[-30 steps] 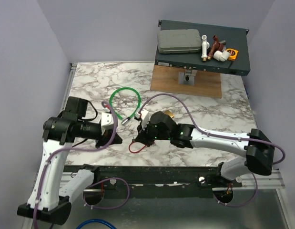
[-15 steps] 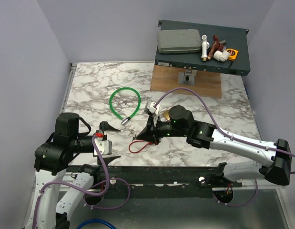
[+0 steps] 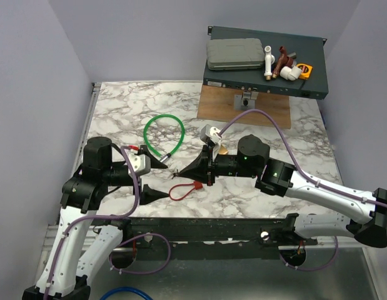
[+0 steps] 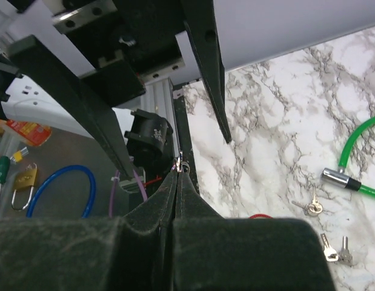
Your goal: Unlock with the key
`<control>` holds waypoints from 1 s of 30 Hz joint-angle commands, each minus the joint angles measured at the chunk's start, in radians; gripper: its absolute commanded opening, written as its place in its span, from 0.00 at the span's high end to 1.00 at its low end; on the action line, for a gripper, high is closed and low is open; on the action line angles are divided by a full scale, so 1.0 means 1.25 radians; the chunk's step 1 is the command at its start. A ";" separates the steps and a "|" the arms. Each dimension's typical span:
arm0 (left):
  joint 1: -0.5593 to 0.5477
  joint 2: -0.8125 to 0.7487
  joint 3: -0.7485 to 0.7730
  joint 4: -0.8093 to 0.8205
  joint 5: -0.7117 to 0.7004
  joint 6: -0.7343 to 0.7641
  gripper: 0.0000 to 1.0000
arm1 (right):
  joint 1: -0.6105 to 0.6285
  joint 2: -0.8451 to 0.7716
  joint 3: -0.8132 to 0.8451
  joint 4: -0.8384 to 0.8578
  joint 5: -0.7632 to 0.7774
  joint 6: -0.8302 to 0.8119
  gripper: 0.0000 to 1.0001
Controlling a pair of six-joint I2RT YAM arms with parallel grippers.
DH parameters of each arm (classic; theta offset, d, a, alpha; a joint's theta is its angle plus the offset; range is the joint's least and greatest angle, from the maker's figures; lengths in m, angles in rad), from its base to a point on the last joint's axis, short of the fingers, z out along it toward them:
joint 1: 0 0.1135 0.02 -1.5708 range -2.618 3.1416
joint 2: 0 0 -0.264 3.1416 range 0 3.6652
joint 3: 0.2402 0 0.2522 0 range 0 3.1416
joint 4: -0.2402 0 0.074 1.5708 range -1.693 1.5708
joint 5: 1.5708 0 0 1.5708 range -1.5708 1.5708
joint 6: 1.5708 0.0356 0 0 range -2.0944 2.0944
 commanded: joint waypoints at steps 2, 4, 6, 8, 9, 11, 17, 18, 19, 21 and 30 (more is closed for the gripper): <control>-0.006 0.010 -0.043 0.211 0.096 -0.238 0.20 | -0.003 -0.002 0.026 0.059 -0.029 0.021 0.99; -0.011 0.025 -0.038 0.225 0.110 -0.253 0.26 | -0.003 0.002 0.024 0.079 -0.032 0.029 0.99; -0.019 0.038 -0.032 0.230 0.114 -0.262 0.33 | -0.002 0.009 0.026 0.094 -0.038 0.032 0.99; -0.023 0.040 -0.031 0.233 0.118 -0.262 0.42 | -0.002 0.015 0.026 0.105 -0.039 0.035 0.99; -0.024 0.037 -0.032 0.235 0.122 -0.265 0.46 | -0.003 0.016 0.025 0.112 -0.040 0.037 0.99; -0.027 0.034 -0.036 0.234 0.134 -0.266 0.60 | -0.002 0.019 0.024 0.120 -0.042 0.041 0.99; -0.027 0.025 -0.030 0.228 0.129 -0.260 0.88 | -0.003 0.030 0.018 0.142 -0.052 0.049 0.99; -0.027 0.023 -0.028 0.228 0.131 -0.259 0.91 | -0.003 0.031 0.016 0.144 -0.052 0.050 0.99; -0.028 0.021 -0.028 0.226 0.131 -0.259 0.96 | -0.003 0.030 0.014 0.142 -0.051 0.050 0.99; -0.028 0.018 -0.025 0.213 0.124 -0.240 1.00 | -0.002 0.027 0.010 0.142 -0.047 0.051 0.99; -0.028 0.040 0.063 -0.012 0.042 -0.008 1.00 | -0.002 0.001 -0.008 0.098 -0.041 0.046 0.82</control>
